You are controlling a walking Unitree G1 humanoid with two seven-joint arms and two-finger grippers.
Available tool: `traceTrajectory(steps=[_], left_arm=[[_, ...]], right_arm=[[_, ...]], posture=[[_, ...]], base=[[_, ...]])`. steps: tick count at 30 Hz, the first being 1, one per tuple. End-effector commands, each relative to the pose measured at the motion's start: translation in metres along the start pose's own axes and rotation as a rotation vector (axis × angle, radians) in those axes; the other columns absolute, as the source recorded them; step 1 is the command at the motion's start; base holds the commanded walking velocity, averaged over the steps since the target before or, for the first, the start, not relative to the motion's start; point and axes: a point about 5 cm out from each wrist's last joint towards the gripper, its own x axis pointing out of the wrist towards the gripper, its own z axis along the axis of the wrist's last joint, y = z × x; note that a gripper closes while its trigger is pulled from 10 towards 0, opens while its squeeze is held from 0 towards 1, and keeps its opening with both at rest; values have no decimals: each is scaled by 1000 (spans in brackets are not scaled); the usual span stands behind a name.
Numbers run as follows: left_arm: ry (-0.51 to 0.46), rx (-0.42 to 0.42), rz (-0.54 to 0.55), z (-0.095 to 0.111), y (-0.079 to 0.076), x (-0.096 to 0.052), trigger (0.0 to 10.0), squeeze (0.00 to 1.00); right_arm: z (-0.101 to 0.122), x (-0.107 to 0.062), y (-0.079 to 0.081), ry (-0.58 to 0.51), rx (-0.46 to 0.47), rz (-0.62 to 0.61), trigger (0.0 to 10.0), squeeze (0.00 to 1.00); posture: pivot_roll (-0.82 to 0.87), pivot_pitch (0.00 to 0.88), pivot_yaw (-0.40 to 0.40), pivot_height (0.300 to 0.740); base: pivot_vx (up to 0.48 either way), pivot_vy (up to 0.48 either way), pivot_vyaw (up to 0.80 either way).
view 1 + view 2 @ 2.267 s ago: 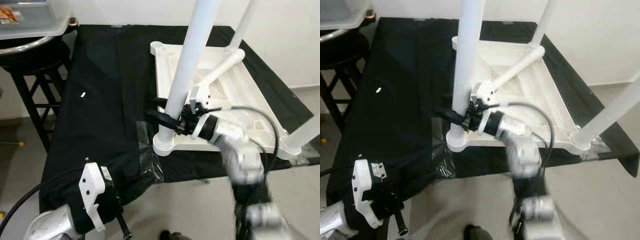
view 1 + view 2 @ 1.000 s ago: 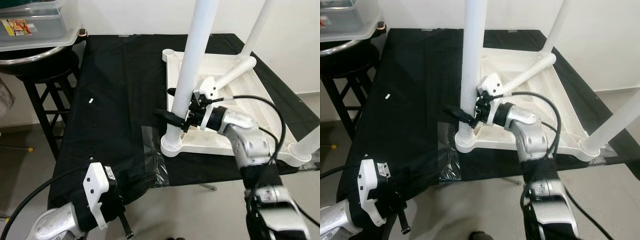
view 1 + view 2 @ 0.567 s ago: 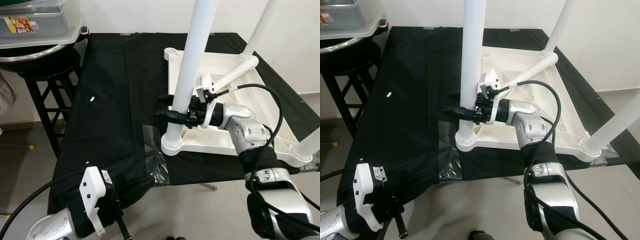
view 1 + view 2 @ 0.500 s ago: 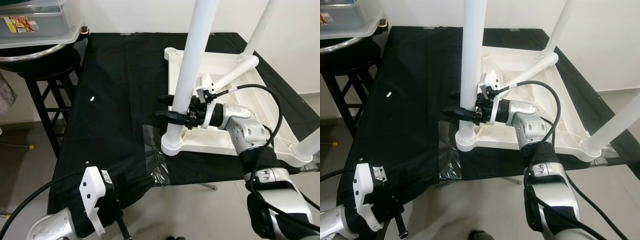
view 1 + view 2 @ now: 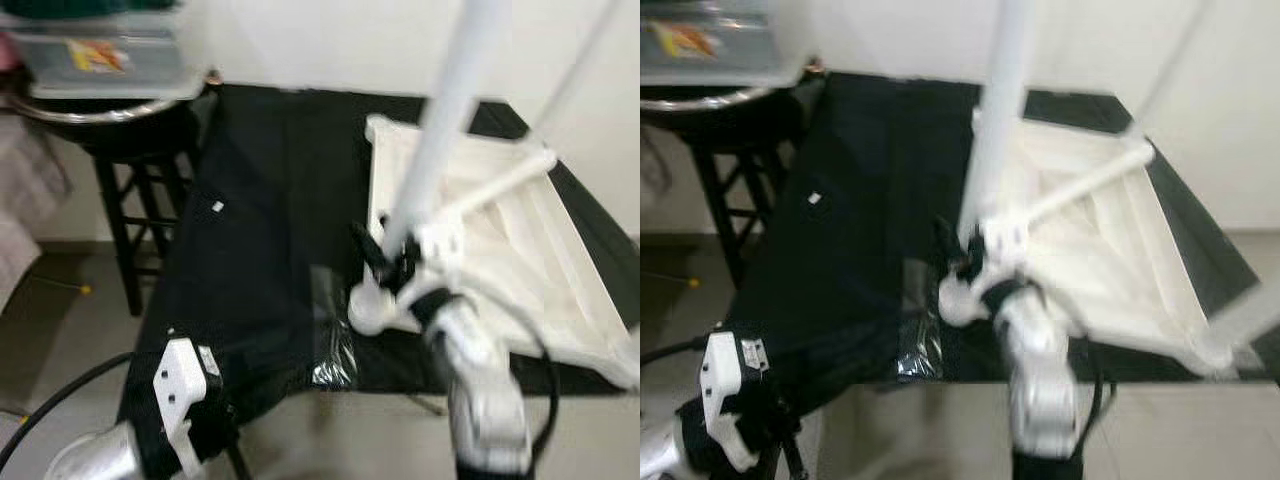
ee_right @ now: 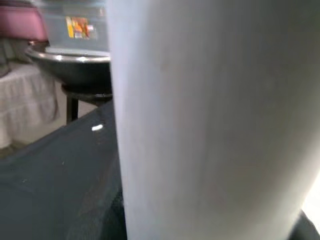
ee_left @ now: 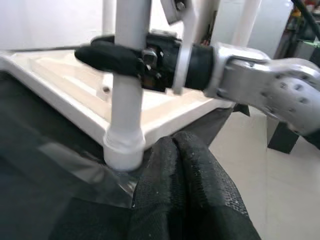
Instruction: Building children table
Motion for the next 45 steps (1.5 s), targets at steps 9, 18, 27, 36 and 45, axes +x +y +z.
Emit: traceTrajectory(steps=[9, 18, 27, 36, 45], left_arm=[[15, 2, -14, 0, 4, -2, 10000, 0], [10, -3, -23, 0, 3, 0, 10000, 0], [10, -12, -13, -1, -1, -2, 10000, 0], [4, -30, -5, 2, -10, -3, 10000, 0], [3, -38, -2, 1, -12, -3, 10000, 0]], right_arm=[[-12, 15, 1, 122, -8, -28, 10000, 447], [24, 41, -12, -24, -6, 403, 10000, 1000], [38, 60, -33, -9, -122, 724, 10000, 0], [56, 75, -51, -6, -2, 1006, 9961, 0], [55, 80, -54, -30, 95, 1086, 0, 0]], posture=[[46, 158, -66, 740], [54, 163, -66, 740], [71, 180, -70, 740], [92, 220, -91, 740], [84, 214, -91, 740]], base=[[0, 0, 0], [0, 0, 0], [0, 0, 0], [0, 0, 0], [0, 0, 0]])
